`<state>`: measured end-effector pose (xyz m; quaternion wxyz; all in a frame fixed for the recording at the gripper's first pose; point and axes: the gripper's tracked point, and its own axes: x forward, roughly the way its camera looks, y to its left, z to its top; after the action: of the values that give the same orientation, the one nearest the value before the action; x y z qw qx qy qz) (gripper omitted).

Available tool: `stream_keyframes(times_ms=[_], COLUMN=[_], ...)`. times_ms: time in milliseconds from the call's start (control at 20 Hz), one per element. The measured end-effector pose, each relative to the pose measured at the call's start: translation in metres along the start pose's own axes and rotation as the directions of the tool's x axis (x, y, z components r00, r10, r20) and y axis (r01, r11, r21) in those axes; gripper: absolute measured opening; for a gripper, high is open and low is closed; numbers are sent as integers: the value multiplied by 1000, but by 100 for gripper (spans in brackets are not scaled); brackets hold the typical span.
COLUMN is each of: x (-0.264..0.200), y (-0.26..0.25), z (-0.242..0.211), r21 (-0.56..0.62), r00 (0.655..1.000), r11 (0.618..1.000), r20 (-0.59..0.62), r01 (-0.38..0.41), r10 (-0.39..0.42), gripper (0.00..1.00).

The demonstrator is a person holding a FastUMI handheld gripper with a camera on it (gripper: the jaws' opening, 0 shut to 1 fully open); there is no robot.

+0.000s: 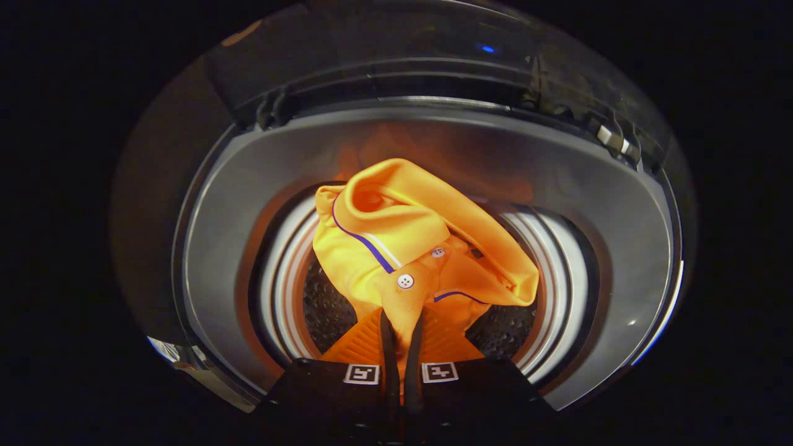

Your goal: Put the clothes into the washing machine and then close the washing machine lid.

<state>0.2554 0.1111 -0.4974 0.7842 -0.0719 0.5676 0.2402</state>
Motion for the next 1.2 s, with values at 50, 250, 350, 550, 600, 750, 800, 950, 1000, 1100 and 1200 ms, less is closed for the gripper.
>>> stream_keyframes(times_ms=[50, 250, 350, 550, 600, 750, 800, 950, 1000, 1100, 1200], x=[4, 6, 5, 5, 5, 5, 0, -1, -1, -3, -6], y=[-2, -4, -6, -10, -11, -10, -12, -14, -14, -13, -10], z=[0, 5, 8, 10, 9, 6, 8, 7, 8, 8, 11], r21=[13, 42, 56, 69, 77, 98, 95, 98, 100, 102, 103], r00=[1000, 1000, 999, 999, 999, 999, 998, 998, 997, 997, 996], r11=[1000, 999, 998, 997, 996, 994, 994, 993, 993, 993, 993], r20=[-3, 6, 14, 21, 7, 4, 7, 15, 23, 35, 57], r01=[10, 30, 28, 44, 50, 51, 60, 67, 66, 66, 63], r10=[-10, -30, -29, -45, -51, -51, -61, -69, -69, -70, -70], gripper=[11, 11, 11, 14, 19, 79, 100, 99, 99, 99, 99])
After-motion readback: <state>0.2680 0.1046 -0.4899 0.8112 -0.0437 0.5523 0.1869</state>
